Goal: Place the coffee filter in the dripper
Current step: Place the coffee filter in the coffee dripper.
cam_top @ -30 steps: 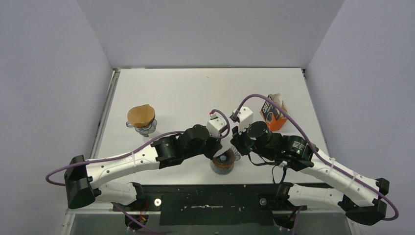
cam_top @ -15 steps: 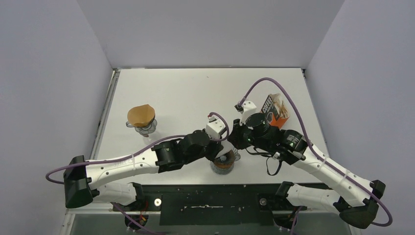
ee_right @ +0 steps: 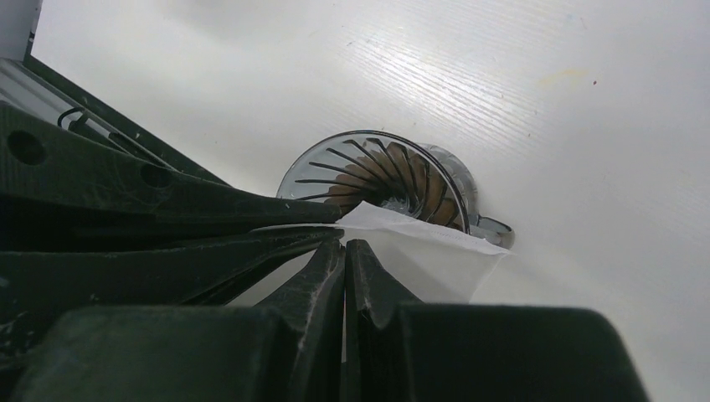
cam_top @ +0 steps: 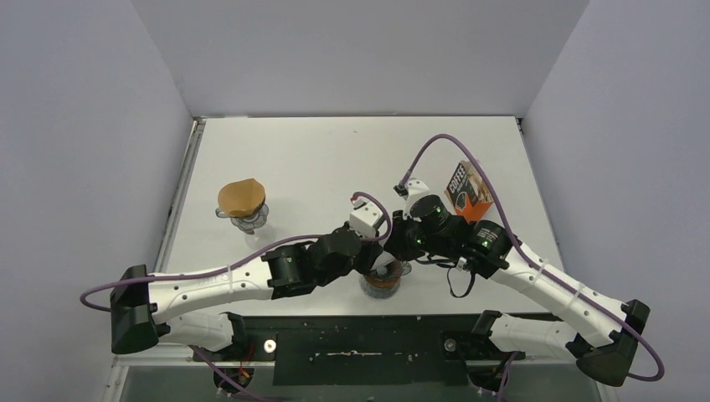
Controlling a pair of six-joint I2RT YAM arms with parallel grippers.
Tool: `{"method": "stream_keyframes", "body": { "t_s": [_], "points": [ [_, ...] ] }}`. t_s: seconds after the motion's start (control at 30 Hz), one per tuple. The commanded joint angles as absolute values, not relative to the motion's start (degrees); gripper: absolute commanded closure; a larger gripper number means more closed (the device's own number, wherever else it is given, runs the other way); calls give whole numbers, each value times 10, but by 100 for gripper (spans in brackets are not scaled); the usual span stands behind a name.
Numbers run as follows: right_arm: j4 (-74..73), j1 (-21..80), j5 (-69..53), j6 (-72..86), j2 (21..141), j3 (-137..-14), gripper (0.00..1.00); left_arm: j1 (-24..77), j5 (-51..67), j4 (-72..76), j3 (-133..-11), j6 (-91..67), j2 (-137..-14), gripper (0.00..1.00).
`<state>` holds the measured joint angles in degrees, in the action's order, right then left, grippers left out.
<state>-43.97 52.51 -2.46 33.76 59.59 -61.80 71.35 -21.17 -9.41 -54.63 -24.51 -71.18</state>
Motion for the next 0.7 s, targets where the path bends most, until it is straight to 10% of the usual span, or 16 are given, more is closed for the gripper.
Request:
{"method": "stream_keyframes", "body": {
  "t_s": [0.0,0.67],
  "points": [
    [-442,521,-17,364,605,-619,100,726,-256,-48,-539,-277,-713,100],
    [-445,521,-36,475,649,-596,100,799,-454,-26,-539,-384,-762,100]
  ]
}}
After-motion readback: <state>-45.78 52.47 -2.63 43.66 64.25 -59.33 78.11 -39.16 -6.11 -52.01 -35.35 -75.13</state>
